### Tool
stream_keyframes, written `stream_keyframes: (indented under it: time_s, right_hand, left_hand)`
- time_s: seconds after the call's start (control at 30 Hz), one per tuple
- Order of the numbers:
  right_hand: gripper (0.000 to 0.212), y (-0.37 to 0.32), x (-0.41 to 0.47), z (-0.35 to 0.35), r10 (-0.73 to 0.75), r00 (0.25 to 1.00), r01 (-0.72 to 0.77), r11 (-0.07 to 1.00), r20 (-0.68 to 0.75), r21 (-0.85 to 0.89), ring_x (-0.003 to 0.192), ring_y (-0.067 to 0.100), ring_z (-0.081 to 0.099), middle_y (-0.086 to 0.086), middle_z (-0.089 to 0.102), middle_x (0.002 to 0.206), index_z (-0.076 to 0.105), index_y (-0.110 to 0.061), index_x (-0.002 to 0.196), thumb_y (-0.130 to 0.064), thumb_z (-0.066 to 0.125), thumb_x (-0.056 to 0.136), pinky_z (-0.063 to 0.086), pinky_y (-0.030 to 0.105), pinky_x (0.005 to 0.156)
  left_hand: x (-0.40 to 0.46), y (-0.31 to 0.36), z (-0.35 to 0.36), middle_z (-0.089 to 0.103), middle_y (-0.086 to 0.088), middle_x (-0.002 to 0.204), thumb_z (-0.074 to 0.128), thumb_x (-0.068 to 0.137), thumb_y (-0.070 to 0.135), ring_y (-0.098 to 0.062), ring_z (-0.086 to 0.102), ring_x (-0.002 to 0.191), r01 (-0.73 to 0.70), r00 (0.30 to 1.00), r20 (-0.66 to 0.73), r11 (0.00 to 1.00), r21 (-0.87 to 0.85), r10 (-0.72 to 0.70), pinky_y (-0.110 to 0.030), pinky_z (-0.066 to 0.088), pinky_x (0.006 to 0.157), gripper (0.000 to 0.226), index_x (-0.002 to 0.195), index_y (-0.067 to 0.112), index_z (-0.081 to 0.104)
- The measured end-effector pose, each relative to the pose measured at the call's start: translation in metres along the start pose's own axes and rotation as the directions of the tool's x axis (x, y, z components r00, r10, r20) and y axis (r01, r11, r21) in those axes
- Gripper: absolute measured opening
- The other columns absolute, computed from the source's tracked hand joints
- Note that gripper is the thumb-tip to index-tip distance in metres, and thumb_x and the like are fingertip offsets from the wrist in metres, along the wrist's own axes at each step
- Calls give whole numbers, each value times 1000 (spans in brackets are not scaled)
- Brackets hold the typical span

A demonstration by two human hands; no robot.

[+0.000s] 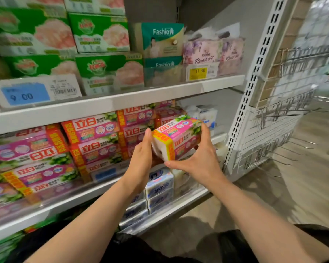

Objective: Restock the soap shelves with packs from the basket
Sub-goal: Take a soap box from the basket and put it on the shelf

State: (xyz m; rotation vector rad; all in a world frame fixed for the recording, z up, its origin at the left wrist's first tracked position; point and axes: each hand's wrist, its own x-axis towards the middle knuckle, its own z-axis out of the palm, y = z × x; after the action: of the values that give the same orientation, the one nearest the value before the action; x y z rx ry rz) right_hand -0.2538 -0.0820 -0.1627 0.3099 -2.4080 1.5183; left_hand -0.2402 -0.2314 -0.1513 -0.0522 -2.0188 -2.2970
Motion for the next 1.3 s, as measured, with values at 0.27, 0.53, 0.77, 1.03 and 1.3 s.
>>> stream_keyframes:
  time_s: [0.27,0.53,0.77,1.03,1.3]
  right_hand:
    - [123,-1,45,-5,-15,968,29,998,-249,51,124,15,47,-5,49,132,27,-25,140,-57,85,37,43,43,103]
    - [127,10,87,19,30,930,-2,997,-366,75,135,21,37,3,39,145,21,-18,146,-51,89,45,35,47,109]
    - [118,16,121,45,18,966,-9,999,-257,37,138,24,31,8,34,147,16,-12,149,-21,89,57,27,35,113]
    - [137,20,123,64,-34,955,79,987,-296,142,143,24,26,8,27,154,12,-15,153,-73,74,46,29,43,115]
    - [103,20,120,38,71,995,-69,997,-72,30,129,23,42,8,43,139,25,-12,147,-17,86,64,35,27,102]
  left_hand:
    - [37,-7,-34,62,-10,123,62,84,18,-29,55,109,-282,670,121,101,954,733,-29,38,89,37,120,7,63]
    - [58,-25,-47,4,-13,162,63,68,40,-31,2,150,-165,814,355,-403,900,460,-52,1,120,96,152,9,27]
    - [63,-31,-54,5,-10,162,56,71,44,-30,-1,149,-121,822,366,-493,862,437,-49,-5,120,94,153,10,25]
    - [66,-46,-61,5,-7,160,40,80,46,-28,-3,149,-132,799,399,-515,847,451,-47,-6,120,85,153,10,14]
    - [54,-48,-58,6,-10,162,50,81,45,-28,0,150,-137,825,355,-453,881,440,-45,-5,121,89,155,10,14]
